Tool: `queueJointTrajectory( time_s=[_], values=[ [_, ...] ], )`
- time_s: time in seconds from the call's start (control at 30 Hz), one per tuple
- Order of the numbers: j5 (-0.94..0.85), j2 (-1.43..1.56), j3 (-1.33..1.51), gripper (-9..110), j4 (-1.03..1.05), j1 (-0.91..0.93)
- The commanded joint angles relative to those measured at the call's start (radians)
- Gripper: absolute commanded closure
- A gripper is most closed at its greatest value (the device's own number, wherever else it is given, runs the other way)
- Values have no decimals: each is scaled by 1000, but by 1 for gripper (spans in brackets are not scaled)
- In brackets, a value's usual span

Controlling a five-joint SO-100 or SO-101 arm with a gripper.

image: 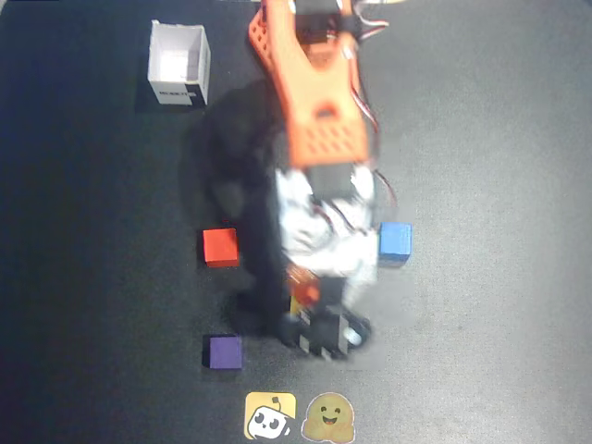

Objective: Put the orange cube on top of the red cube.

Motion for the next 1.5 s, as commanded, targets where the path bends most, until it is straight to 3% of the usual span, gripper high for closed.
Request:
queueJointTrajectory(
  time_s=[0.0,0.2,0.43,0.73,1.47],
  values=[
    [-87,169,74,100,5,69],
    [-281,276,179,100,25,196],
    [-387,307,249,100,37,327],
    [-396,333,301,100,51,410],
    [-368,221,324,100,-29,413]
  ],
)
